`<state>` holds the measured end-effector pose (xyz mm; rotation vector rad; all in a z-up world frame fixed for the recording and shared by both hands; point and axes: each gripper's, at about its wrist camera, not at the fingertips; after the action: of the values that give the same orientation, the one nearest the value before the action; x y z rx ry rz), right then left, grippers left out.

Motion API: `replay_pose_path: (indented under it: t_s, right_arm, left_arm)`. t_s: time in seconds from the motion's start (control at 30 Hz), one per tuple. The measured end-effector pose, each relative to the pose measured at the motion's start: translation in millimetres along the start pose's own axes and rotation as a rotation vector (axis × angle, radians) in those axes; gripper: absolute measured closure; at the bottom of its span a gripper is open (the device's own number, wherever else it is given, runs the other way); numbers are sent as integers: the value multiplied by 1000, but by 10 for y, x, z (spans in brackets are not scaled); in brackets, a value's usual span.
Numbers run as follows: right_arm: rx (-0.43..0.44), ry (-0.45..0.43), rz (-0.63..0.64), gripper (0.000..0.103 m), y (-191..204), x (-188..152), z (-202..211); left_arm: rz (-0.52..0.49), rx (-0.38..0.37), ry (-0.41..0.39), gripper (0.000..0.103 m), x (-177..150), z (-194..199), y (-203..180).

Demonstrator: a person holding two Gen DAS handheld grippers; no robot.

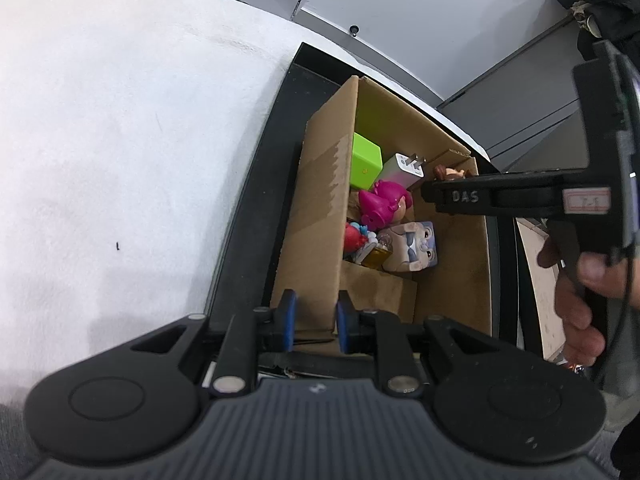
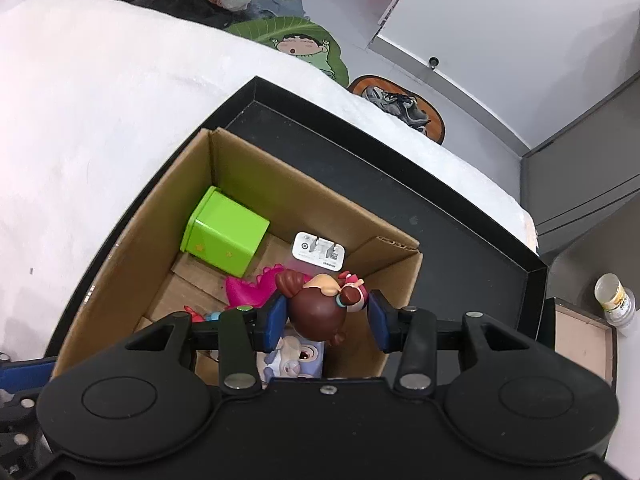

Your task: Organize rigid objects

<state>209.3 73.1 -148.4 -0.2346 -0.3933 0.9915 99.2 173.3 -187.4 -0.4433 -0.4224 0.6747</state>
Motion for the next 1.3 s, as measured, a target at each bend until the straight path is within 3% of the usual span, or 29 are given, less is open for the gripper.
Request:
replay_pose_path:
  t_s: [0.13,0.2,0.5,0.9,0.97,1.17,1.3]
  right_arm:
    - [-14,15,9,60,46,-16,-86]
    - [-23,3,16,55,62,-34,-59]
    - [43,-47,-59,54,-192,-150,212]
    - [139,-112,-238,33,-583,-511,601]
    - [158,-117,-257,29,-631,-588,659]
    - [146,-153,-317,15,-730,-816,854]
    - [142,-173,-377,9,-799,-981,962]
  left_arm:
    - [-6,5,1,84,-1,3,-20]
    - [-8,6,2,84,5,-1,-26]
    - [-13,16,2,84,7,-6,-53]
    - [14,49,-1,82,-7,65,-50]
    - [13,85,-18,82,-7,101,-89]
    - [5,131,-62,81,-38,298,-233]
    - [-8,114,-81,81,-80,481,-332]
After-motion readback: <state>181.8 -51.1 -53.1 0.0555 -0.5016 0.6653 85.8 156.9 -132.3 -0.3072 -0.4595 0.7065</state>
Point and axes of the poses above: each gripper's, at about its wrist camera, not at the fingertips, and z roughly against the way its jaws point, y to its left, x to its top, and after that the axes turned 6 degrees about y, right-handed
